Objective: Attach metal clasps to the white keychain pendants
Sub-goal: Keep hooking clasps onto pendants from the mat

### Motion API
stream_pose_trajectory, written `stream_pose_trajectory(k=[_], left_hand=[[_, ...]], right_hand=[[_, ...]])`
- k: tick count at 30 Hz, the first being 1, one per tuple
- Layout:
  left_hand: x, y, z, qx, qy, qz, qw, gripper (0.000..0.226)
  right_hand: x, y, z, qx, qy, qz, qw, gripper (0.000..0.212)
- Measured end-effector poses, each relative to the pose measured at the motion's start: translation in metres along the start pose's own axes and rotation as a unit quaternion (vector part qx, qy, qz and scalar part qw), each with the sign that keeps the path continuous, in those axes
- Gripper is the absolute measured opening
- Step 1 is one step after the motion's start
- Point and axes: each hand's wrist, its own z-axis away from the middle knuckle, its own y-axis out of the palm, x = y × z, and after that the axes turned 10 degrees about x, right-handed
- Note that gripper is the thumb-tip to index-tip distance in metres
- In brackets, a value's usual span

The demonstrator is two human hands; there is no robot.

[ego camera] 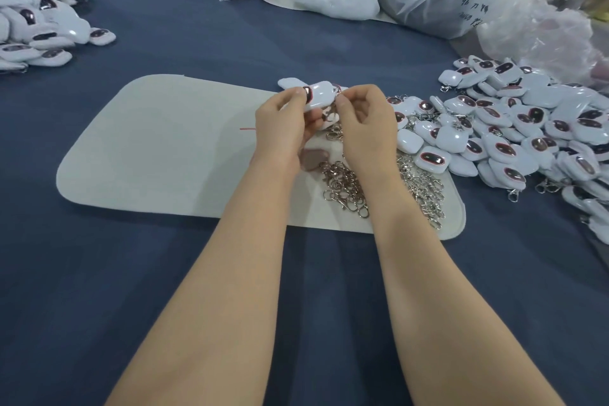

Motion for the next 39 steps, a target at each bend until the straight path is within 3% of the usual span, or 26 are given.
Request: stream_pose_trajectory(k=[4, 8, 12, 15, 20, 24, 26, 28, 30, 31, 32, 33, 34, 36, 38, 39], left_hand=[[0.001, 0.001, -0.001, 0.002, -0.017, -0.012, 1.0, 0.015], [0.002, 0.0, -0.002, -0.023, 0.059, -0.103, 0.993, 0.016], [0.004, 0.0, 0.002, -0.041, 0.185, -0.315, 0.93, 0.028], [0.008, 0.004, 0.004, -0.013, 0.239, -0.393, 0.888, 0.03], [0.01, 0.005, 0.001, -0.006, 0.221, -0.383, 0.897, 0.032], [0.011, 0.007, 0.003, 0.006, 0.191, -0.376, 0.907, 0.04], [0.012, 0.008, 0.003, 0.001, 0.177, -0.367, 0.913, 0.046], [0.012, 0.006, 0.0, -0.01, 0.157, -0.339, 0.927, 0.044], [0.011, 0.003, -0.003, -0.034, 0.148, -0.335, 0.93, 0.035], [0.011, 0.002, -0.004, -0.047, 0.151, -0.358, 0.92, 0.033], [0.013, 0.0, -0.005, -0.052, 0.155, -0.391, 0.906, 0.032], [0.015, -0.001, -0.005, -0.047, 0.158, -0.426, 0.889, 0.032], [0.017, -0.001, -0.006, -0.033, 0.158, -0.466, 0.87, 0.034], [0.023, -0.002, -0.008, 0.004, 0.15, -0.565, 0.811, 0.036], [0.028, -0.003, -0.009, 0.027, 0.141, -0.643, 0.753, 0.035], [0.029, -0.004, -0.01, 0.027, 0.138, -0.655, 0.742, 0.034]], right_hand=[[0.0, 0.003, 0.002, -0.003, -0.025, 0.063, 0.998, 0.01], [-0.001, -0.001, 0.002, 0.032, -0.02, 0.143, 0.989, 0.01], [-0.002, -0.004, 0.001, 0.062, -0.011, 0.199, 0.978, 0.01], [-0.004, -0.007, 0.001, 0.073, 0.019, 0.208, 0.975, 0.015], [0.001, -0.006, 0.0, 0.01, 0.015, 0.164, 0.986, 0.021], [0.004, -0.013, -0.003, 0.068, 0.008, 0.166, 0.984, 0.028], [0.002, -0.018, -0.004, 0.024, 0.054, 0.088, 0.994, 0.029], [0.005, -0.024, -0.006, -0.097, 0.105, -0.128, 0.981, 0.027], [0.006, -0.034, -0.011, -0.184, 0.122, -0.385, 0.896, 0.017], [0.005, -0.037, -0.013, -0.205, 0.121, -0.446, 0.863, 0.022], [0.002, -0.038, -0.013, -0.211, 0.129, -0.46, 0.853, 0.031], [0.0, -0.038, -0.014, -0.211, 0.143, -0.422, 0.87, 0.037], [0.0, -0.036, -0.012, -0.197, 0.159, -0.324, 0.911, 0.039], [-0.003, -0.028, -0.009, -0.129, 0.14, -0.003, 0.982, 0.035], [-0.008, -0.021, -0.005, -0.021, 0.075, 0.212, 0.974, 0.034], [-0.011, -0.018, -0.005, 0.031, 0.058, 0.268, 0.961, 0.036]])
